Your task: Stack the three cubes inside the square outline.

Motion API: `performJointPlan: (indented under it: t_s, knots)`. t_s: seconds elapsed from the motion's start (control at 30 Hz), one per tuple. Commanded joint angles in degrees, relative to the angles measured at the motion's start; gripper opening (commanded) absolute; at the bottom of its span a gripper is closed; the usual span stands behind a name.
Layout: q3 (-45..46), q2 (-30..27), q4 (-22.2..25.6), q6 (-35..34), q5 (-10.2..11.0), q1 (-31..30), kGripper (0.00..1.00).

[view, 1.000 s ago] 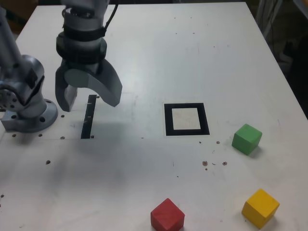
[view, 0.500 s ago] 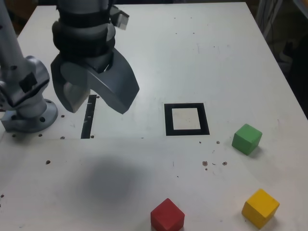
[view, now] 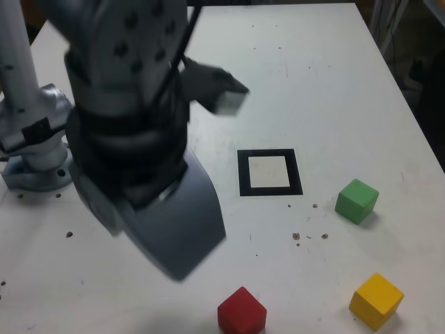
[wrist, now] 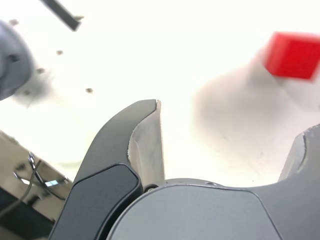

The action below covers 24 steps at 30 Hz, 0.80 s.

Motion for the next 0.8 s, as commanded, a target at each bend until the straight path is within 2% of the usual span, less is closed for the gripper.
performJointPlan:
  t_s: [0.0,0.2,0.4,0.6,0.77]
  knots:
    - [-6.45,2.81,1.18,1.91,0.92,-1.71,0.93]
    - [-11.73,9.78,2.28,6.65,2.55,-3.7,0.93]
    - [-9.44,12.36,1.49,9.16,4.62,-2.4,0.92]
    - [-4.09,13.13,-2.14,9.95,5.08,0.47,0.92]
    - [-2.81,14.32,-4.95,10.58,4.65,1.41,0.92]
